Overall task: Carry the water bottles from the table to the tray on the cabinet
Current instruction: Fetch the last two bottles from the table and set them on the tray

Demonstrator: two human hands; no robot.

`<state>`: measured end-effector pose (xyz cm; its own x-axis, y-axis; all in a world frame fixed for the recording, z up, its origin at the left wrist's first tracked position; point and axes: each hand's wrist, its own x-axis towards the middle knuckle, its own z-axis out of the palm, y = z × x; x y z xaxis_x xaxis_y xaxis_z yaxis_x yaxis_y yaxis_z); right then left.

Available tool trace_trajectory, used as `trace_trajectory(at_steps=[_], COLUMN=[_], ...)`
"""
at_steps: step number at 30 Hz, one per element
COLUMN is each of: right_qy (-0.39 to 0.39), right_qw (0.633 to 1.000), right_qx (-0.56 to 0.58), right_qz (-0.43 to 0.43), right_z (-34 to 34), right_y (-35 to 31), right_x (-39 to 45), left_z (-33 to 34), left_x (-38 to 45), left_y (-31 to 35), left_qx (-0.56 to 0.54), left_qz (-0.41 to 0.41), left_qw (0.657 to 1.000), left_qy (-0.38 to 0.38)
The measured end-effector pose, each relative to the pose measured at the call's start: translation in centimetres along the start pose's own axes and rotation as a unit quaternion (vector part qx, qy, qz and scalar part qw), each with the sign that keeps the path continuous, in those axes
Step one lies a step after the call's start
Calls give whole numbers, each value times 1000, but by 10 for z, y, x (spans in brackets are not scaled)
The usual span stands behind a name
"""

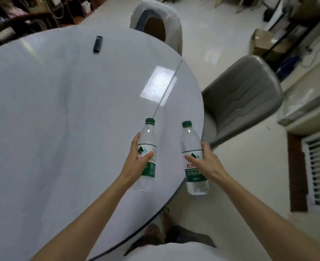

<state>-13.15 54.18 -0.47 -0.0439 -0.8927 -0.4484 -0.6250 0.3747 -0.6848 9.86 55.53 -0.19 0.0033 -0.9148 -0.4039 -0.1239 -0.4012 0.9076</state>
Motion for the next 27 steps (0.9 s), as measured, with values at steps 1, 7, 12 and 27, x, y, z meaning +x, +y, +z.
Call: trace_trajectory(at_steps=[1, 7, 12, 27], right_qy=[23, 156, 221, 288], right_qw=[999, 973, 936, 854], right_qx=[19, 121, 212, 382], right_qz=[19, 122, 172, 205], right_z=[-15, -101, -176, -415], right_y=[18, 123, 213, 381], right_x=[-14, -86, -117, -41], left_z=[22, 163, 297, 622], left_x=[-4, -15, -15, 55], left_y=[3, 24, 38, 108], left_qx=[8, 83, 99, 79], left_qz=[2, 31, 6, -10], left_qw=[1000, 975, 951, 924], left_qy=[-29, -204, -292, -375])
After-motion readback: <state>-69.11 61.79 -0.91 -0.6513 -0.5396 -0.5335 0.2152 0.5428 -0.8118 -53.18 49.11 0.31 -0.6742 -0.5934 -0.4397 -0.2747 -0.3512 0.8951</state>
